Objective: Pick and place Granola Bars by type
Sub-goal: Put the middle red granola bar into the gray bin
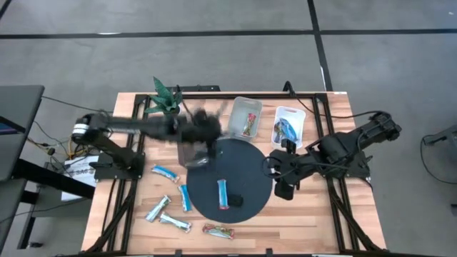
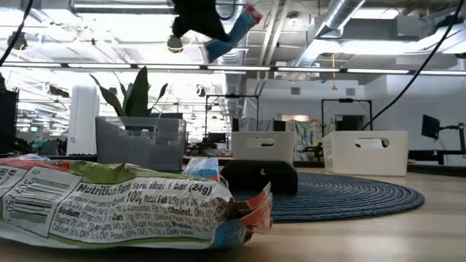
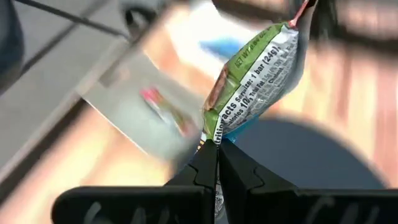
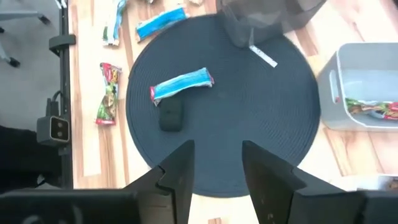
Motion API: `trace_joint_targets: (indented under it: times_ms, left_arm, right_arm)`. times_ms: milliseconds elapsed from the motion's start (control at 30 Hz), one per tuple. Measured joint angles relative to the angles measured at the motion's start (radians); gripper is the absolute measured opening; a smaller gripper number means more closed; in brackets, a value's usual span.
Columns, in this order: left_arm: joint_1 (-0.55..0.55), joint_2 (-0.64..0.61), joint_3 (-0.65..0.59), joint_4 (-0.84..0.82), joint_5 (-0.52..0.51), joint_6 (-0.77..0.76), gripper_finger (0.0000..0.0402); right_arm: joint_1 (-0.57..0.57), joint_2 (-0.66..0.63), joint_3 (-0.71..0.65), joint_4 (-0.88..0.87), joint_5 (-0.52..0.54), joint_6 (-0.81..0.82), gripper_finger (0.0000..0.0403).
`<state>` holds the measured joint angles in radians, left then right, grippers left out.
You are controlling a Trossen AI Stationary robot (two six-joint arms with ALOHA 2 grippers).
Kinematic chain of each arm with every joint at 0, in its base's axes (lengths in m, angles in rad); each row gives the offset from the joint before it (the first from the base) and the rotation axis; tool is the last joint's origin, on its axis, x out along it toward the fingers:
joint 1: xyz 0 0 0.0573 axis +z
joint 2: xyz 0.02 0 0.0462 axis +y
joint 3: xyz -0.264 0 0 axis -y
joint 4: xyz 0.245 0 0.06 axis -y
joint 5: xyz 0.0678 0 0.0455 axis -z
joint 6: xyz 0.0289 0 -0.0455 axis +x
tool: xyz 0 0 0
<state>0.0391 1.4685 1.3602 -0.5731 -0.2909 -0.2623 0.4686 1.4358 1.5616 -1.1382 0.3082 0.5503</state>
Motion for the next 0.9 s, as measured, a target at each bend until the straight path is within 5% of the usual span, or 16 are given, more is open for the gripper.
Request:
trace_joint_targets:
  times_ms: [167, 400, 900]
  left_arm:
    - [0.233, 0.024, 0.001, 0.164, 0.22, -0.014, 0.0]
    - [0.384, 0.168, 0.0, 0.303, 0.405, -0.121, 0.0]
    - [0.412, 0.302, 0.0, 0.337, 0.47, -0.054, 0.0017]
  right_arm:
    - [-0.011, -0.002, 0.0, 0.002, 0.012, 0.005, 0.0123]
    - [-0.052, -0.002, 0.0, 0.01, 0.012, 0.027, 0.0123]
    - [-0.151, -0.001, 0.0, 0.03, 0.009, 0.027, 0.0123]
